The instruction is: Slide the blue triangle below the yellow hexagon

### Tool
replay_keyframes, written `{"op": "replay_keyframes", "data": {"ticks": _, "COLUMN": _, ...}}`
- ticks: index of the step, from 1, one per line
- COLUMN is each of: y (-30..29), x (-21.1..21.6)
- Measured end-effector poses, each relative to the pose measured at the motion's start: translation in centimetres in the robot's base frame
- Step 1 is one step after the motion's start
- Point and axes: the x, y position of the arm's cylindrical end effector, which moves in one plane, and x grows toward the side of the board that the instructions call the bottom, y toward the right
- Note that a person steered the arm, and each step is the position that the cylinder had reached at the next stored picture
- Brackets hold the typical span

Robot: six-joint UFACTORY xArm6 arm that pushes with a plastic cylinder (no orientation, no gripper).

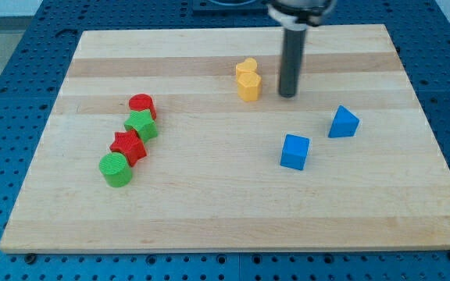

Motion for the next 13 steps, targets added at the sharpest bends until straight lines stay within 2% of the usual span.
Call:
{"op": "replay_keyframes", "data": {"ticks": 2, "y": 15.2, "x": 1.0}}
{"op": "replay_keyframes", "data": {"ticks": 3, "y": 15.8, "x": 4.6}}
{"op": "replay_keyframes", "data": {"ticks": 5, "y": 3.1, "x": 8.7}}
{"op": "replay_keyframes", "data": {"ticks": 6, "y": -2.8, "x": 8.7}}
{"op": "replay_keyframes", "data": {"ticks": 7, "y": -5.2, "x": 8.7}}
{"op": "replay_keyframes", "data": {"ticks": 9, "y": -6.0, "x": 9.5}}
{"op": "replay_keyframes", "data": {"ticks": 11, "y": -7.3, "x": 7.9}}
{"op": "replay_keyframes", "data": {"ticks": 13, "y": -7.7, "x": 9.9}}
